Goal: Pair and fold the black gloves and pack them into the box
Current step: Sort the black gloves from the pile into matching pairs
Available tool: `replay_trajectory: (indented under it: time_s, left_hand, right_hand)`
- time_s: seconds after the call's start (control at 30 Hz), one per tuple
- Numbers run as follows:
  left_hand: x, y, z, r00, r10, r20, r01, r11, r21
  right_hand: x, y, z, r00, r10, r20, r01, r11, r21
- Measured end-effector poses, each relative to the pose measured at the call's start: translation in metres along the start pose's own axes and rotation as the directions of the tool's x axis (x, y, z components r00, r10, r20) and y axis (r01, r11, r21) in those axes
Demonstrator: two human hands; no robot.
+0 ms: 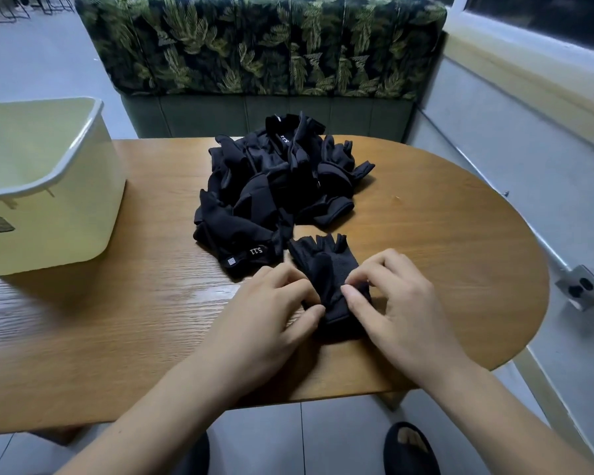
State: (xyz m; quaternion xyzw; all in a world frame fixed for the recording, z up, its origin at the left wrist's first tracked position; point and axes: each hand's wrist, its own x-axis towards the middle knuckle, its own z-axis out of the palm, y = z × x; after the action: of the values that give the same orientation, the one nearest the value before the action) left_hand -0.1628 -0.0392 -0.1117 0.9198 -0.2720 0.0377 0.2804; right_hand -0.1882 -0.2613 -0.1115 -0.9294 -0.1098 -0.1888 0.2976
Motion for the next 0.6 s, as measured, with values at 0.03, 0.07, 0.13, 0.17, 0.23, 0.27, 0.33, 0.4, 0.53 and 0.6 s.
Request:
replay_trajectory:
  time_s: [0.03,0.07,0.13,0.17,0.23,0.27,0.33,0.4,0.53,0.6]
  left_hand:
    - [0.000,-0.001,0.001,1.000,-0.008,-0.021,0.008,1.000,-0.013]
    - [0.000,-0.001,0.003,0.999,-0.023,-0.043,0.022,0.999,-0.031]
    - [0.001,-0.002,0.005,0.996,-0.064,-0.064,0.060,0.996,-0.068]
    - [0.002,-0.004,0.005,0.995,-0.074,-0.068,0.068,0.994,-0.082]
    - [0.003,-0.006,0.004,0.997,-0.052,-0.063,0.047,0.996,-0.077]
    - [0.004,-0.005,0.003,0.999,-0.026,-0.044,0.024,0.998,-0.055]
    - [0.006,-0.001,-0.002,1.000,0.010,0.026,-0.010,1.000,-0.013]
    - [0.007,0.001,-0.004,0.995,0.022,0.098,-0.021,1.000,-0.007]
    - [0.007,-0.004,0.000,0.993,0.059,0.098,-0.075,0.983,0.169]
    - [0.007,-0.004,-0.001,0.996,0.071,0.053,-0.082,0.968,0.236]
  right_hand:
    - [0.002,0.000,0.001,0.998,0.050,0.037,-0.049,0.999,-0.013]
    - [0.003,-0.001,0.003,0.992,0.090,0.087,-0.089,0.996,-0.020]
    - [0.006,-0.003,0.006,0.976,0.152,0.158,-0.147,0.988,-0.047]
    - [0.008,-0.005,0.007,0.970,0.169,0.177,-0.160,0.985,-0.068]
    - [0.012,-0.006,0.006,0.967,0.155,0.202,-0.131,0.983,-0.127]
    - [0.013,-0.006,0.004,0.964,0.140,0.226,-0.108,0.983,-0.151]
    - [0.013,-0.005,0.001,0.951,0.118,0.285,-0.071,0.983,-0.170]
    - [0.013,-0.004,0.000,0.945,0.099,0.312,-0.049,0.985,-0.166]
    - [0.012,-0.004,0.000,0.943,0.110,0.314,-0.061,0.985,-0.161]
    - [0.010,-0.004,0.002,0.949,0.093,0.300,-0.028,0.976,-0.215]
